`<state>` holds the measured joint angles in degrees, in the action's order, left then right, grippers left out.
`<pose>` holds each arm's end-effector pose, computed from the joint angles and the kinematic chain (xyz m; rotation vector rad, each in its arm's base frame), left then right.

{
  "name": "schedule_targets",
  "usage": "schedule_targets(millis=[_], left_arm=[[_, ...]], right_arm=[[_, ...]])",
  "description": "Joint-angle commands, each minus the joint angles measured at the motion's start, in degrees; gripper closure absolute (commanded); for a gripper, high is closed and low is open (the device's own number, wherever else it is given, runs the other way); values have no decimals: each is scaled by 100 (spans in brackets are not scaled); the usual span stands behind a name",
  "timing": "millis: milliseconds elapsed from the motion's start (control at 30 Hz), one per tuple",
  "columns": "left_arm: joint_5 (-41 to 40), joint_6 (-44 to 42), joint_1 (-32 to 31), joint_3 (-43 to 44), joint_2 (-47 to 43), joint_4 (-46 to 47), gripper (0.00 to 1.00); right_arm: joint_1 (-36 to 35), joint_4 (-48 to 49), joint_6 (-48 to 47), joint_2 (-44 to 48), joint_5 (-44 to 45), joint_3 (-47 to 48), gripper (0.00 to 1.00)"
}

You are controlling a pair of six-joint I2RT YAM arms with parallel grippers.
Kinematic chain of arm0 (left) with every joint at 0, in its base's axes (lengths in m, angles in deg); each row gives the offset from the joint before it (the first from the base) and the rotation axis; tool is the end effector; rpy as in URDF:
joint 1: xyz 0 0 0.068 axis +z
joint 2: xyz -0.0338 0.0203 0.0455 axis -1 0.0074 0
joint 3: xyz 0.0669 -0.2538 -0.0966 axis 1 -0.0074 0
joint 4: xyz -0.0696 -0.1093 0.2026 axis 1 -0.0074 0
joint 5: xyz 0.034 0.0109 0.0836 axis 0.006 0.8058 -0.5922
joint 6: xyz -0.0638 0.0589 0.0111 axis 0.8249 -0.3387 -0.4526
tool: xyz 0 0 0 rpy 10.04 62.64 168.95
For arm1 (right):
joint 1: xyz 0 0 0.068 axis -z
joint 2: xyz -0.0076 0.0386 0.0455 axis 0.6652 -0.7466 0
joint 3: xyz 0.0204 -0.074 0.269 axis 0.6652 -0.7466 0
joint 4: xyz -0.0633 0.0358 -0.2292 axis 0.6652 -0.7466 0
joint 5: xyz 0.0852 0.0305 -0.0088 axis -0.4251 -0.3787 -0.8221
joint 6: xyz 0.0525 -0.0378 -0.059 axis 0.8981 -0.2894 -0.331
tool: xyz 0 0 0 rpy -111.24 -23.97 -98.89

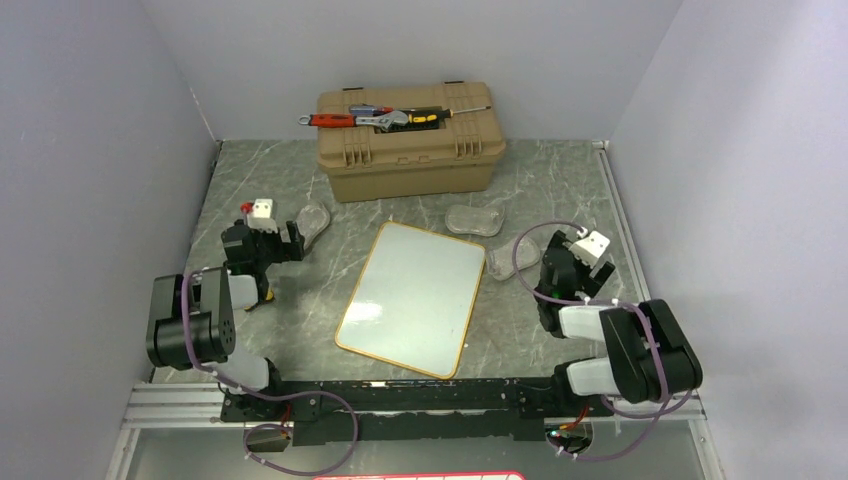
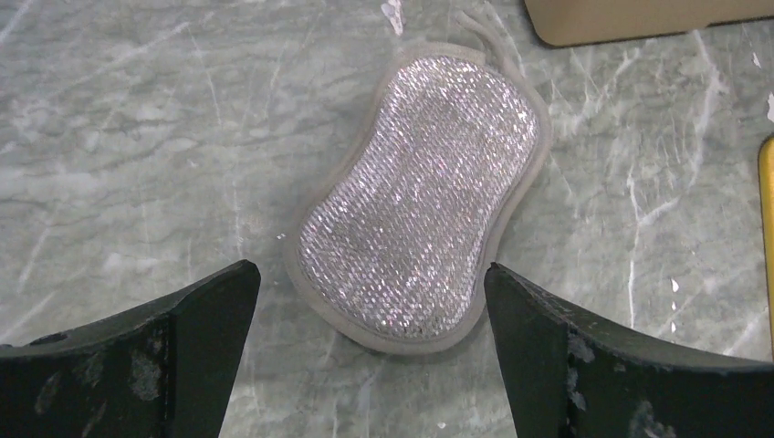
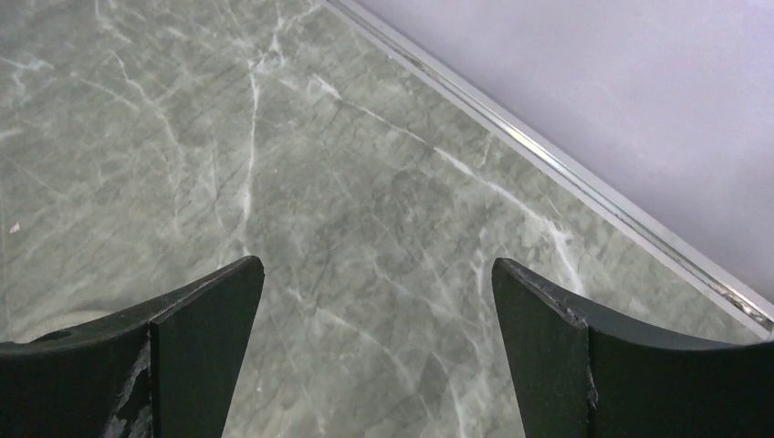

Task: Erase the whiteboard
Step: Reset both arms

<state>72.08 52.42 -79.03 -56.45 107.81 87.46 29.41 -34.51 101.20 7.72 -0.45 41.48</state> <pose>0.3016 0.0342 0.1607 0.0231 1.9599 -0.1462 0.2291 -0.0144 0.1671 0.6489 1.6876 -0.5607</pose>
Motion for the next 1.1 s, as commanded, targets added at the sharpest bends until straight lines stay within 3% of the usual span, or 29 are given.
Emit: schedule_targets(millis=[0,100,200,267,333,433,500,1067], left_arm=[[311,195,-5,-503,339,1628,1],[275,74,-20,-822,589,2561,1],[336,-9,-27,-464,459,1598,1],[399,-90,-26,-33,576,940,1],[413,-96,-34,-151,564,1140,1],[427,-71,-41,-186,571,1241,0],[435,-99,-35,-153,549,1129,1],[469,-88,-35,-183,669,1383,1]], right_arm=[[218,2506,-586,-354,-298,-298,0],[230,2995,-1001,-450,-1018,-471,0],[240,3831,-1552,-714,-2396,-795,0],[270,4382,-1880,-1311,-2533,-652,0],[516,2791,-1325,-959,-2592,-180,0],[1059,1941,-859,-946,-3226,164,0],[1114,2339,-975,-1022,-3265,69,0],[1110,2236,-929,-906,-3255,20,0]])
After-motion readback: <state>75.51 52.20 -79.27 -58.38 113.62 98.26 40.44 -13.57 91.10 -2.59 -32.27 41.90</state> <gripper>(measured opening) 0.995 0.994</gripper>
